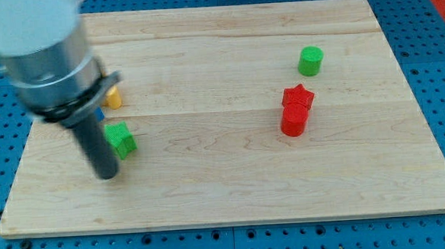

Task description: Push the yellow heart diagonally to the yellow hexagon

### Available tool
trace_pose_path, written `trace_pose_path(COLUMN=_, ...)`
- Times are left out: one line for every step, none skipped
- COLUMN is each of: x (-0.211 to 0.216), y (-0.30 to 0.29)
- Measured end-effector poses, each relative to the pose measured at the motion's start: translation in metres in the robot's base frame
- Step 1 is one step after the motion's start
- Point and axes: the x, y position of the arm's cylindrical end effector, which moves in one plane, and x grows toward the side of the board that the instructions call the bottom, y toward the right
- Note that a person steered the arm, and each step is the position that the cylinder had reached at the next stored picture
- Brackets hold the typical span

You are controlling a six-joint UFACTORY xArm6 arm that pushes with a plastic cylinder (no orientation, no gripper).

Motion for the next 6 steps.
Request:
trace_pose_path(x=-0.014, y=-0.04)
trace_pose_path(x=-0.055, y=-0.009)
trace_pose_path(x=-0.088, y=-0.003)
trace_pose_path(x=-0.12, y=-0.011)
trace_pose_path(x=-0.129, y=-0.004)
trace_pose_path(x=-0.145, y=0.003)
